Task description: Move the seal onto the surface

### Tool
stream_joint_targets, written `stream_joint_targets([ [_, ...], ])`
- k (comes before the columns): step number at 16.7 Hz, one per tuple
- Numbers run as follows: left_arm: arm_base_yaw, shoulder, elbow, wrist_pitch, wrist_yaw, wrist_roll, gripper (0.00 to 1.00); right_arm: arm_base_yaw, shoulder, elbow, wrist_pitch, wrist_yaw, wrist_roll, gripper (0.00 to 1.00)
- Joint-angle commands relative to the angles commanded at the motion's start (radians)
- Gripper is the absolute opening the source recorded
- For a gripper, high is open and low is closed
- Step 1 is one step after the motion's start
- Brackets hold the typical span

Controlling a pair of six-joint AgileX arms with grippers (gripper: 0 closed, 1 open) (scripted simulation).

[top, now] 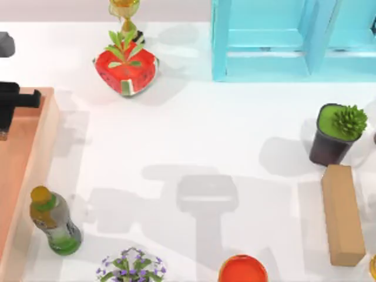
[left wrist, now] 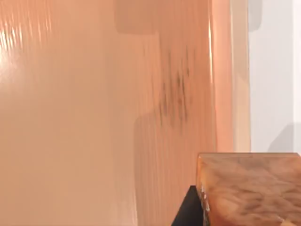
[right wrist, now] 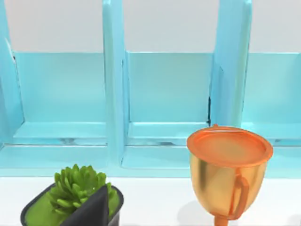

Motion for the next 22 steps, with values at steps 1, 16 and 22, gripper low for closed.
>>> stream_joint_targets([
  [1, -0.048, -0.009, 0.031, -0.053, -0.001, -0.048, 0.00, 0.000, 0.000, 0.000, 0.000, 0.000, 0.000, 1.00],
  [16, -0.189, 0.089, 0.133, -0.274, 0.005, -0.264, 0.00, 0.000, 0.000, 0.000, 0.000, 0.000, 0.000, 1.00],
  [22, -0.373, 0.358, 0.319, -0.173, 0.010, -0.429, 0.00, 0.000, 0.000, 0.000, 0.000, 0.000, 0.000, 1.00],
])
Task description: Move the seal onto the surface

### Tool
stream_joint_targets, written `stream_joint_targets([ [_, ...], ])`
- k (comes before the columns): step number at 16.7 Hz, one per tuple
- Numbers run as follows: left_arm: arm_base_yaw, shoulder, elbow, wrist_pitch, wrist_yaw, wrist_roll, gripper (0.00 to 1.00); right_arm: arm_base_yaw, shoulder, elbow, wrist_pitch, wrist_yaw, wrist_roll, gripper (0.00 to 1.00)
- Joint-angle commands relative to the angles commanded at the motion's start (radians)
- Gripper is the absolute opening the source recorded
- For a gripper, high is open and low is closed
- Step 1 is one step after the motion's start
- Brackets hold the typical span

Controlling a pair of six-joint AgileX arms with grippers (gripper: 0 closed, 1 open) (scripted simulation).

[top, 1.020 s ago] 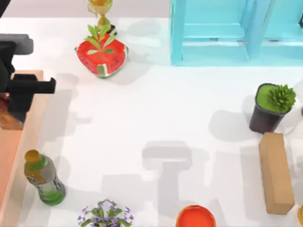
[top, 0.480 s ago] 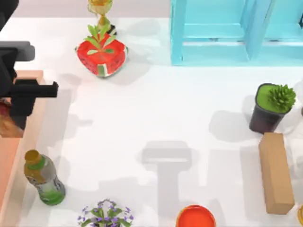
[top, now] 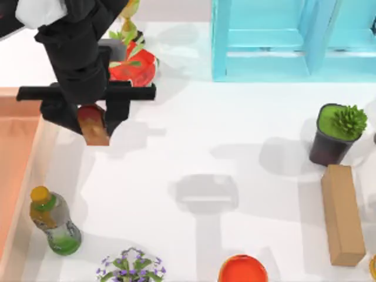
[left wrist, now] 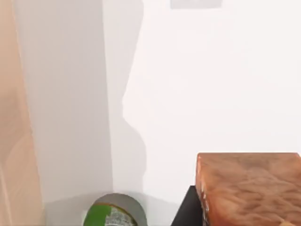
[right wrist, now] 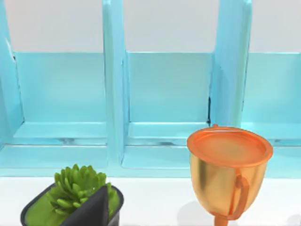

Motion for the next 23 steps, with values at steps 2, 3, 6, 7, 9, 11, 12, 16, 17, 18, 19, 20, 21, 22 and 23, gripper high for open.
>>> stream_joint_targets([
  [2, -0.068, 0.103, 0.062, 0.036, 0.002, -0.065, 0.00, 0.000, 0.000, 0.000, 0.000, 0.000, 0.000, 1.00],
  [3, -0.099, 0.152, 0.090, 0.053, 0.003, -0.097, 0.00, 0.000, 0.000, 0.000, 0.000, 0.000, 0.000, 1.00],
  [6, -0.170, 0.271, 0.155, 0.093, 0.004, -0.174, 0.00, 0.000, 0.000, 0.000, 0.000, 0.000, 0.000, 1.00],
  [7, -0.185, 0.297, 0.168, 0.101, 0.004, -0.191, 0.00, 0.000, 0.000, 0.000, 0.000, 0.000, 0.000, 1.00],
  [9, -0.197, 0.320, 0.179, 0.107, 0.004, -0.205, 0.00, 0.000, 0.000, 0.000, 0.000, 0.000, 0.000, 1.00],
  [11, -0.197, 0.320, 0.179, 0.107, 0.004, -0.205, 0.00, 0.000, 0.000, 0.000, 0.000, 0.000, 0.000, 1.00],
  [12, -0.197, 0.320, 0.179, 0.107, 0.004, -0.205, 0.00, 0.000, 0.000, 0.000, 0.000, 0.000, 0.000, 1.00],
  [16, -0.193, 0.326, 0.157, 0.133, 0.003, -0.204, 0.00, 0.000, 0.000, 0.000, 0.000, 0.000, 0.000, 1.00],
  [17, -0.193, 0.330, 0.147, 0.148, 0.003, -0.203, 0.00, 0.000, 0.000, 0.000, 0.000, 0.000, 0.000, 1.00],
  [18, -0.194, 0.335, 0.137, 0.162, 0.004, -0.203, 0.00, 0.000, 0.000, 0.000, 0.000, 0.000, 0.000, 1.00],
  [19, -0.194, 0.340, 0.126, 0.175, 0.005, -0.203, 0.00, 0.000, 0.000, 0.000, 0.000, 0.000, 0.000, 1.00],
  [20, -0.194, 0.345, 0.117, 0.186, 0.006, -0.203, 0.00, 0.000, 0.000, 0.000, 0.000, 0.000, 0.000, 1.00],
  [21, -0.194, 0.349, 0.108, 0.198, 0.007, -0.204, 0.00, 0.000, 0.000, 0.000, 0.000, 0.000, 0.000, 1.00],
  [22, -0.195, 0.353, 0.098, 0.215, 0.006, -0.204, 0.00, 0.000, 0.000, 0.000, 0.000, 0.000, 0.000, 1.00],
  [23, -0.195, 0.357, 0.088, 0.234, 0.006, -0.204, 0.00, 0.000, 0.000, 0.000, 0.000, 0.000, 0.000, 1.00],
])
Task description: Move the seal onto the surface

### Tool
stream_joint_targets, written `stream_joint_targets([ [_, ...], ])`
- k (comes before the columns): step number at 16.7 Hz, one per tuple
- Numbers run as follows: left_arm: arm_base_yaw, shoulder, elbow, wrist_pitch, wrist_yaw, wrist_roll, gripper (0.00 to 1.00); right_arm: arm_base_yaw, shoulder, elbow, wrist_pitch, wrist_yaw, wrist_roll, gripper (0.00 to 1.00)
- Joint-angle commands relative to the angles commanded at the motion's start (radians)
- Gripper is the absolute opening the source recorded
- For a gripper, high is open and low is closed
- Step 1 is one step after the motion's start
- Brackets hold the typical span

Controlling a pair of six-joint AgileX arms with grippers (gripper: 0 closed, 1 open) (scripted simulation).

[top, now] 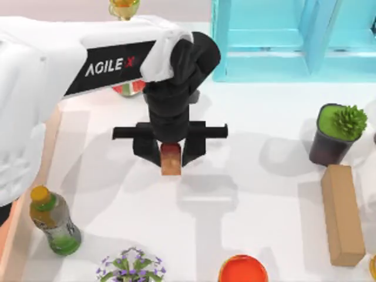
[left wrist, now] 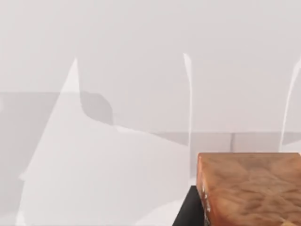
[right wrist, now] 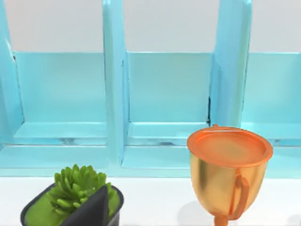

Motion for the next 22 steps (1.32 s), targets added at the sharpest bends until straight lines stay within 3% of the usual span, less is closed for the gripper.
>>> stream_joint_targets([
  [6, -0.001, 0.007, -0.018, 0.027, -0.001, 0.000, 0.00, 0.000, 0.000, 0.000, 0.000, 0.000, 0.000, 1.00],
  [19, -0.001, 0.007, -0.018, 0.027, -0.001, 0.000, 0.98, 0.000, 0.000, 0.000, 0.000, 0.000, 0.000, 1.00],
  [22, -0.001, 0.007, -0.018, 0.027, -0.001, 0.000, 1.00, 0.000, 0.000, 0.000, 0.000, 0.000, 0.000, 1.00],
])
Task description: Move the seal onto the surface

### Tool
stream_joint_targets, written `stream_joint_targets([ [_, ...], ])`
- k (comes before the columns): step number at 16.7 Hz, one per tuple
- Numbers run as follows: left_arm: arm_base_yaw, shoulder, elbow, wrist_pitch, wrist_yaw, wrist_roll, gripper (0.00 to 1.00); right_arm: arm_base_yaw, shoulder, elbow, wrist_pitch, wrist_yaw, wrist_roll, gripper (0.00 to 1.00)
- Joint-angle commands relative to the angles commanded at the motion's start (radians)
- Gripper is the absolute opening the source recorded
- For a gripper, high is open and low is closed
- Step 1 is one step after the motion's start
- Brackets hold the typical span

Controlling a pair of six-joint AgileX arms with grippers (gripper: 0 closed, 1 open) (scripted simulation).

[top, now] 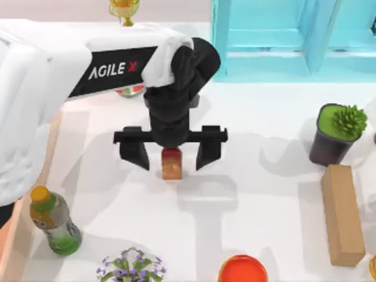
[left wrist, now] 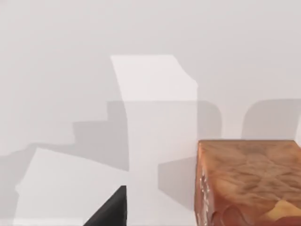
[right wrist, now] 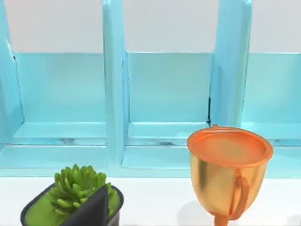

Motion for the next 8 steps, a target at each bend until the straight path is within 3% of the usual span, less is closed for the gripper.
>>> stream_joint_targets([
  [8, 0.002, -0.001, 0.013, -0.011, 0.003, -0.001, 1.00, 0.000, 0.000, 0.000, 0.000, 0.000, 0.000, 1.00],
])
